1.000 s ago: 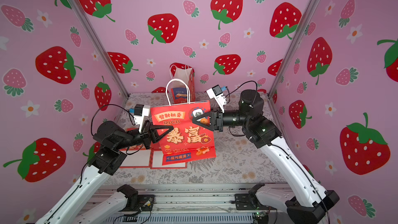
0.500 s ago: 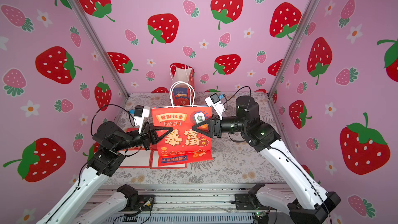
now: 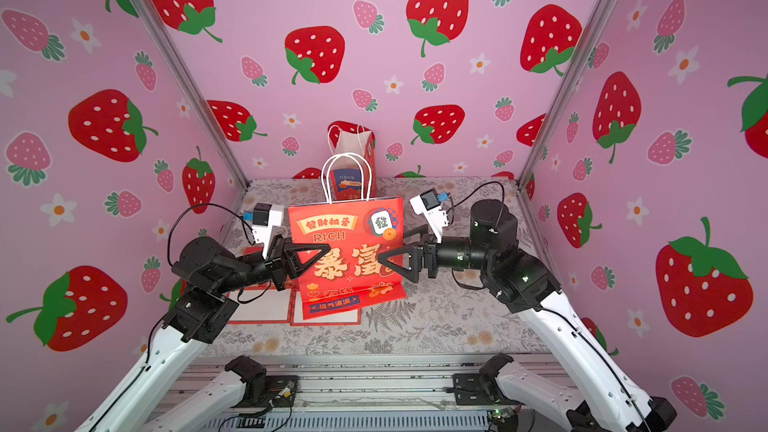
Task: Put away the paper bag
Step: Press the paper bag.
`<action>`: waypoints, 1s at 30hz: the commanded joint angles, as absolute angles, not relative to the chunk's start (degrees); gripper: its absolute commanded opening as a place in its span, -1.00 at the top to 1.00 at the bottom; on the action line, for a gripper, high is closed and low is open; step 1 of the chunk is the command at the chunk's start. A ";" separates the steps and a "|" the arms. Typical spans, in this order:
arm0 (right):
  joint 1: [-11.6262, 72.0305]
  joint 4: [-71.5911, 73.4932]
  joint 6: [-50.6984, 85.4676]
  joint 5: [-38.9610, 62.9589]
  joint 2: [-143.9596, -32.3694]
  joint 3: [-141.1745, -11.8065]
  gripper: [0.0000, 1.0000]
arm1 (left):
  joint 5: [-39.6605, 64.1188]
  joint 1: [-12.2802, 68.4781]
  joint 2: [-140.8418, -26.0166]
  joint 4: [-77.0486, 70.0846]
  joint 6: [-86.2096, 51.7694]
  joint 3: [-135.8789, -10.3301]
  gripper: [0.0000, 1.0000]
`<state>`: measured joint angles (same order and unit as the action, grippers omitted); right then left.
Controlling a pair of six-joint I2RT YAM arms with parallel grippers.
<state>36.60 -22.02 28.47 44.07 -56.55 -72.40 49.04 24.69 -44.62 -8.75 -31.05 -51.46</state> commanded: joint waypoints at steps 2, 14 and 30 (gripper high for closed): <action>36.55 -19.94 28.73 45.69 -58.81 -72.20 -0.91 | 48.94 24.43 -44.38 -10.39 -30.80 -54.13 1.00; 36.63 -5.10 32.53 50.48 -61.32 -68.91 -0.56 | 51.06 24.43 -46.20 -12.51 -32.78 -54.35 1.00; 37.11 0.34 34.72 51.95 -60.40 -65.91 0.25 | 50.80 21.53 -48.51 -12.65 -36.60 -54.49 1.00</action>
